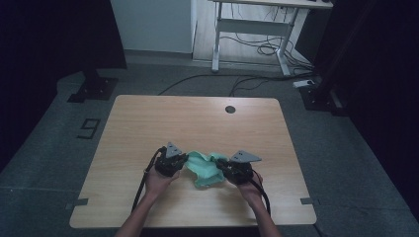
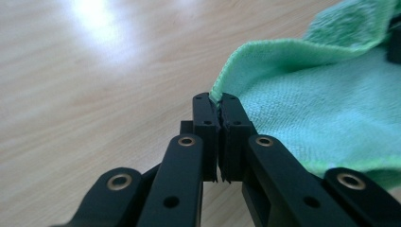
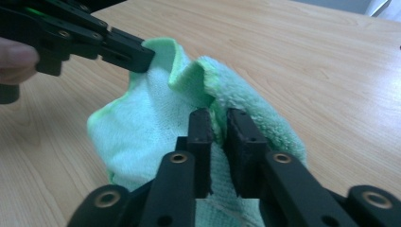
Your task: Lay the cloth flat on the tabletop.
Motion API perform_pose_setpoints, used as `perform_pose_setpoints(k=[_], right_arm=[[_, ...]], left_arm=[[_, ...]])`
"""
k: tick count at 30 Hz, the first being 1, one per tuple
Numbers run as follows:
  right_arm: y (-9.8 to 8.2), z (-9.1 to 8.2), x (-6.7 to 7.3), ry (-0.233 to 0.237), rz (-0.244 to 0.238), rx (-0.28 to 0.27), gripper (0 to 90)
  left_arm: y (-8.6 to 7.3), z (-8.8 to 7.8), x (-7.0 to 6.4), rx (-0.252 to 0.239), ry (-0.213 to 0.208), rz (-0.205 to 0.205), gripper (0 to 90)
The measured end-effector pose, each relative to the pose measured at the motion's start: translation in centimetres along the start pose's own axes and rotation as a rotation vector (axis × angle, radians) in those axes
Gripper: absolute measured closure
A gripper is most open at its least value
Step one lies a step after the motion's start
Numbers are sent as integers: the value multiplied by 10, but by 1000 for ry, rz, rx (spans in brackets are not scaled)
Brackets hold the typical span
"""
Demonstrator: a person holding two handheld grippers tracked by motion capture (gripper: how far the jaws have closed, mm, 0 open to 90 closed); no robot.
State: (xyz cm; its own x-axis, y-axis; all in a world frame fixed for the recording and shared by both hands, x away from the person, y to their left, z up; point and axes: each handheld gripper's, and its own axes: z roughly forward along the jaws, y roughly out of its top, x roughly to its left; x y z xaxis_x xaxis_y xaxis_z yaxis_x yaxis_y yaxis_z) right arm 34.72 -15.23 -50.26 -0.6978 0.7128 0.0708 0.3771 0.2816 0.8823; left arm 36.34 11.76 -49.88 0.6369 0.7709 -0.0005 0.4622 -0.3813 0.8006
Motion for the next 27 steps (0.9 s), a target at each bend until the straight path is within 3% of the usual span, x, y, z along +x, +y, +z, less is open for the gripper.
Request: perform_pose_setpoints(k=[2,7,13,21,24,26,27], right_arm=[[1,-1,0,-1,4,-8,762],[-1,2,-2,-14,6,6,725],[-6,2,-13,-93,40,-1,690],[-8,4,-16,-137,16,18,633],[-13,13,-16,-161,-5,39,762],[-13,14,-18,-162,11,32,848],[-13,14,-18,-162,11,32,848]], left_arm=[[4,-6,-5,-10,0,25,873],[7,-8,-9,-8,-8,39,873],[5,-6,-9,-3,-7,33,872],[2,-3,-7,8,-6,25,872],[1,-2,-6,14,-4,22,871],[1,-1,-5,17,-4,20,871],[1,-1,-5,17,-4,20,871]])
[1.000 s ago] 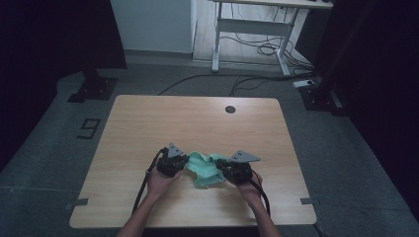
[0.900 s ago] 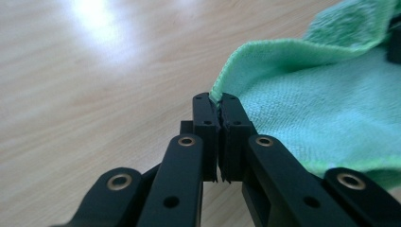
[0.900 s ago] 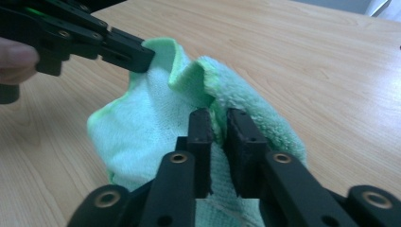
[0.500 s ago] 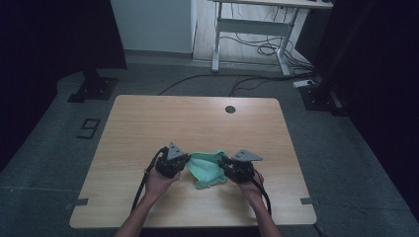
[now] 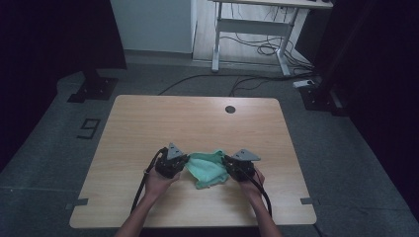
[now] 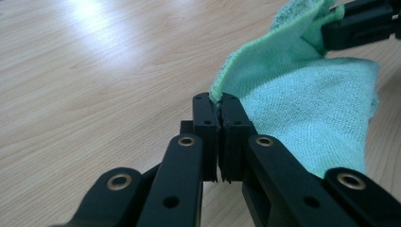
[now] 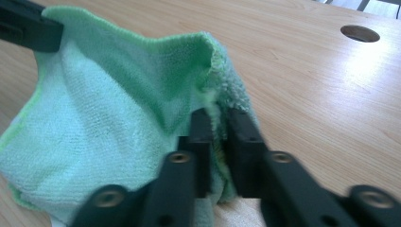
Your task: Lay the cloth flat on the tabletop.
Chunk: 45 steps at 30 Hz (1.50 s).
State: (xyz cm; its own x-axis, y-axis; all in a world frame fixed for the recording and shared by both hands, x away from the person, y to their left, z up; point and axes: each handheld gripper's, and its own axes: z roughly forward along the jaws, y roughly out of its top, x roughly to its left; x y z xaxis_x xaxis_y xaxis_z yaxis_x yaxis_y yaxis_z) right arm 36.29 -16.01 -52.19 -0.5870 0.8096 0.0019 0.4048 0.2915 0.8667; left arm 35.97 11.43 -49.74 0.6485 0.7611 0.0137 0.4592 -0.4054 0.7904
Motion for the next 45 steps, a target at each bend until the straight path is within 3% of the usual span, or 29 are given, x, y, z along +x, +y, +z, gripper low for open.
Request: perform_pose_setpoints(k=[6,11,12,13,18,20,25,36,42,45], right_arm=[[3,-10,-4,22,15,-32,882],[15,-39,0,77,30,-105,882],[15,-39,0,77,30,-105,882],[21,-51,3,87,23,-136,882],[30,-76,9,84,-4,-182,882],[37,-94,11,88,-8,-220,883],[48,-115,13,78,-21,-268,882],[42,-100,8,82,-6,-231,883],[45,-131,15,88,-38,-265,883],[54,-153,19,66,-60,-299,882]], left_arm=[[0,-4,1,-1,2,-4,871],[8,-36,6,-29,8,17,871],[8,-36,6,-29,8,17,871],[9,-47,6,-41,12,27,871],[8,-67,7,-72,16,37,871],[11,-81,11,-104,15,38,871],[21,-100,11,-140,8,59,871],[21,-93,9,-116,6,66,870],[25,-127,-3,-189,-7,107,870],[31,-147,-8,-236,-18,119,870]])
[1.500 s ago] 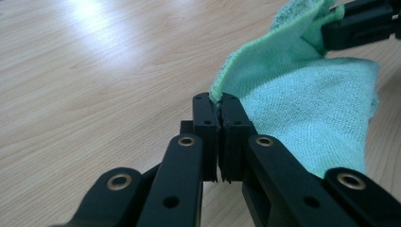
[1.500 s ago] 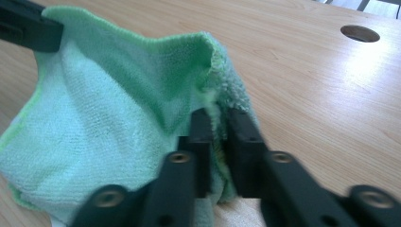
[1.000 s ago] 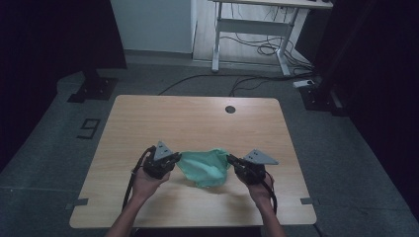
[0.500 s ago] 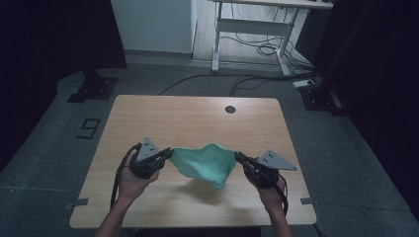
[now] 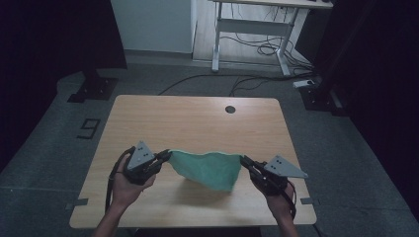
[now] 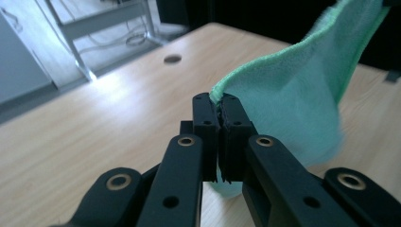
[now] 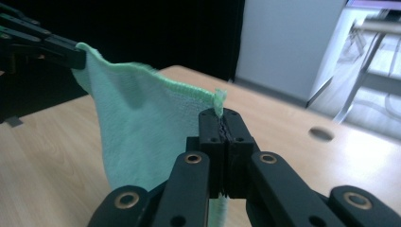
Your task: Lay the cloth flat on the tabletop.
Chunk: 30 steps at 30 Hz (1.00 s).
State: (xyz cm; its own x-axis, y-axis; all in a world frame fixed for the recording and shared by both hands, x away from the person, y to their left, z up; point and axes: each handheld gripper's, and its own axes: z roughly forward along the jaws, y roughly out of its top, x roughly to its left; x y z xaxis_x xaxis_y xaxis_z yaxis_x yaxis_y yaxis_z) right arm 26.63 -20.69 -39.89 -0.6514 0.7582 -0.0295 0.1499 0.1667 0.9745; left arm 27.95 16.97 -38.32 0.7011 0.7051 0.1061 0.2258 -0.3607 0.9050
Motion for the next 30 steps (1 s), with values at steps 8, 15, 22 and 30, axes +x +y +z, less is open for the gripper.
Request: perform_pose_setpoints(k=[8,15,22,30], right_arm=[[24,15,-10,-20,-20,12,881],[-12,53,-30,-13,46,88,881],[-29,71,-41,-39,71,128,879],[-44,84,-53,-70,91,172,877]], left_arm=[[10,21,13,38,19,-15,868],[-22,55,29,124,5,-79,864],[-24,66,35,141,8,-95,861],[-34,88,41,204,-20,-118,855]])
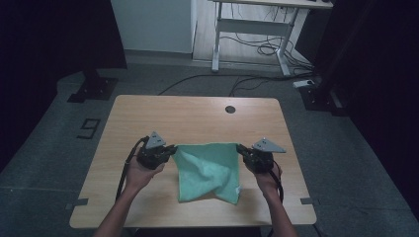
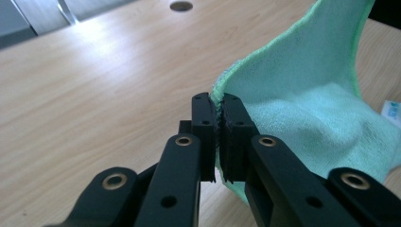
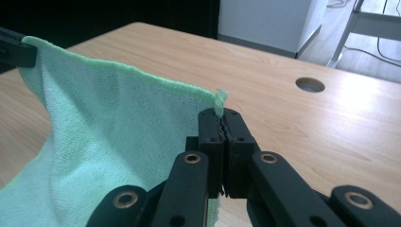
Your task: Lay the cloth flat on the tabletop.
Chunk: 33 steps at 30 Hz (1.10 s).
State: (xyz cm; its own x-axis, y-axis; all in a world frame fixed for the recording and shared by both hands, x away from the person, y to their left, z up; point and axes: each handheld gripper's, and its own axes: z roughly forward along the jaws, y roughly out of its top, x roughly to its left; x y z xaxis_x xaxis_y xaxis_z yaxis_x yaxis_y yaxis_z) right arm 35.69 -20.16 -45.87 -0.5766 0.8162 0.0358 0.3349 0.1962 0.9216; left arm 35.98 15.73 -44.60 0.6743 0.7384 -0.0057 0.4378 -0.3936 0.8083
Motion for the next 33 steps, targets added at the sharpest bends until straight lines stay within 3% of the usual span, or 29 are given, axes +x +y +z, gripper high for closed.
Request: perform_pose_setpoints(k=[5,7,12,19,22,25,26,28,31,33], right_arm=[[-7,13,-5,-9,-3,34,877],[-8,21,-7,-14,-4,38,878],[-14,43,-15,-21,5,81,877],[-18,56,-21,-23,21,88,877],[-15,70,-25,-35,29,101,875],[-12,83,-33,-52,50,98,827],[-12,94,-39,-60,75,105,645],[-13,99,-40,-123,72,103,523],[-14,95,-40,-126,85,95,492],[-15,82,-36,-123,55,79,487]], left_arm=[[-3,11,2,34,6,3,857],[-1,23,7,56,16,9,858],[-2,41,17,92,18,-17,858],[-6,52,23,100,12,-31,857],[5,66,32,90,31,-36,851],[10,78,39,94,57,-54,779],[13,85,42,98,95,-83,598],[12,85,41,84,132,-77,488],[10,80,38,72,133,-63,461],[5,74,30,62,122,-48,458]])
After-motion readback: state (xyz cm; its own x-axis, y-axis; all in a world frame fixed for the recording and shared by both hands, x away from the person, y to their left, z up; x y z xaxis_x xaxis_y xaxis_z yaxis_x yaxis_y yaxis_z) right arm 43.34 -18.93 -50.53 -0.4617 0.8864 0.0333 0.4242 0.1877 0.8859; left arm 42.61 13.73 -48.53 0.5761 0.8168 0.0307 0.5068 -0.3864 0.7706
